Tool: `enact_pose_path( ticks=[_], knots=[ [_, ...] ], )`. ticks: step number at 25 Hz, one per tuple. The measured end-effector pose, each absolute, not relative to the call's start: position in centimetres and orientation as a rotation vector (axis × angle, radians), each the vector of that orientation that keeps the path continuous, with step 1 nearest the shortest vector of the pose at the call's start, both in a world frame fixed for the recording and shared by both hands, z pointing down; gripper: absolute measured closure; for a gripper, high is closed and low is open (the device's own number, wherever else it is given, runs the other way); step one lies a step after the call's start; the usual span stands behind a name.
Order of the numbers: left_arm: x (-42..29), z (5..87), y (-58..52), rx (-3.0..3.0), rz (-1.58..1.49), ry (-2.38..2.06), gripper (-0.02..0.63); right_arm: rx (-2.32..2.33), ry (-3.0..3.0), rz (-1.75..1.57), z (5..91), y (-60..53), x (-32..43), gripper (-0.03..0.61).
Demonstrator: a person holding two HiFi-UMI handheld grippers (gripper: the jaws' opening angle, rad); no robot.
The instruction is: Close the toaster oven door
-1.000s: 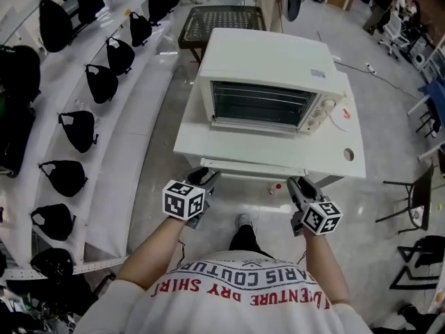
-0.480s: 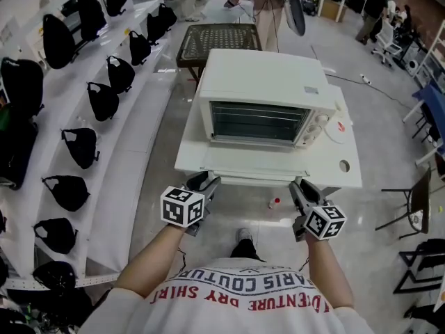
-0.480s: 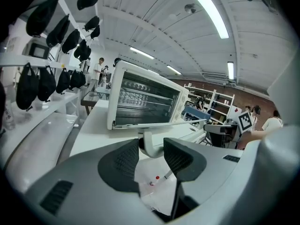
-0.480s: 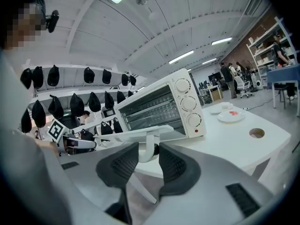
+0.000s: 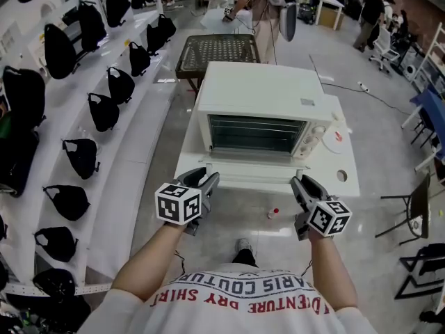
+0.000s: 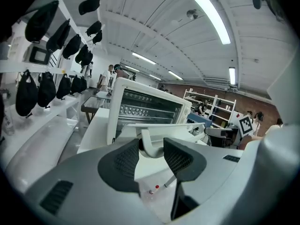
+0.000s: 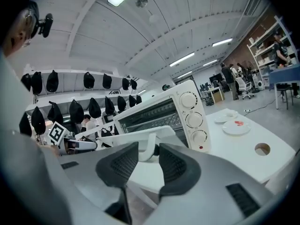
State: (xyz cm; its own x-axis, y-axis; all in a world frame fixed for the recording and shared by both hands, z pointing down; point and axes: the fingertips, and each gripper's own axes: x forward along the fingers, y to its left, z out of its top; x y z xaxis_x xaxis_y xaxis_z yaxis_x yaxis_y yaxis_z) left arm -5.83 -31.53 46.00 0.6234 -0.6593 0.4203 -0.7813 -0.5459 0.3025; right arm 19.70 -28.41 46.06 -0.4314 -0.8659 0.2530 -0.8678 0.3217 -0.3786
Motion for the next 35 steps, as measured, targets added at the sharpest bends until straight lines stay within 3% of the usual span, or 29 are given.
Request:
enact_pose_path(
  ticks=[35],
  knots=[
    [-5.0, 39.7, -43.3, 2.374, 0.14, -1.115, 0.426, 1.653, -2.704, 0.858, 39.9, -40.1, 21.1, 0.42]
  ],
)
